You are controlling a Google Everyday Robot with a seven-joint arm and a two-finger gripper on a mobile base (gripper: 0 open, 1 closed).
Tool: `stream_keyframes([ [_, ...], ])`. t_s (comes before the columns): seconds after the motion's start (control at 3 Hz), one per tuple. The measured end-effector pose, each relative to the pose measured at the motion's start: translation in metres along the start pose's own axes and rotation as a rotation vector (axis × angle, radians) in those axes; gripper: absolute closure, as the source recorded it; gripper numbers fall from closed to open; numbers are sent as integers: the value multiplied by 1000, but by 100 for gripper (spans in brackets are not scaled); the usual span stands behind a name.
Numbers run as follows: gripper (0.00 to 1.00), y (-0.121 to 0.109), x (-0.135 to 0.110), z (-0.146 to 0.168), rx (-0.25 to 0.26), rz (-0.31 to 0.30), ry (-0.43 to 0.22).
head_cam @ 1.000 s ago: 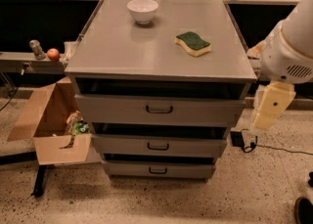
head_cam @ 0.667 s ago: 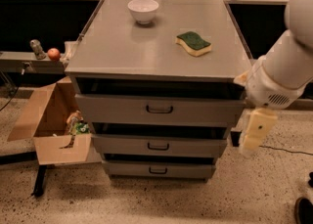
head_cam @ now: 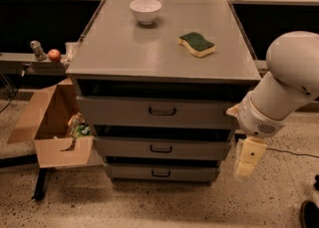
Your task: Open bottom drawer
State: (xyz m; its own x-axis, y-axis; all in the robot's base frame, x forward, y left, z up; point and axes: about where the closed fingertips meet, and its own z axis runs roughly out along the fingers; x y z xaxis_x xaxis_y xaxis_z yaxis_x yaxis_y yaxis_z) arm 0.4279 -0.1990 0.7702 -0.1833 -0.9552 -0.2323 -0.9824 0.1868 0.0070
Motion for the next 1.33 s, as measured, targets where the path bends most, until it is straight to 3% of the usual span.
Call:
stream_keyframes([
  [0.33, 0, -8, 1, 37, -32, 6, -5],
  [0.67, 0, -16, -1, 112, -68, -11, -44],
  [1.33, 0, -10, -12, 256, -117, 1, -172],
])
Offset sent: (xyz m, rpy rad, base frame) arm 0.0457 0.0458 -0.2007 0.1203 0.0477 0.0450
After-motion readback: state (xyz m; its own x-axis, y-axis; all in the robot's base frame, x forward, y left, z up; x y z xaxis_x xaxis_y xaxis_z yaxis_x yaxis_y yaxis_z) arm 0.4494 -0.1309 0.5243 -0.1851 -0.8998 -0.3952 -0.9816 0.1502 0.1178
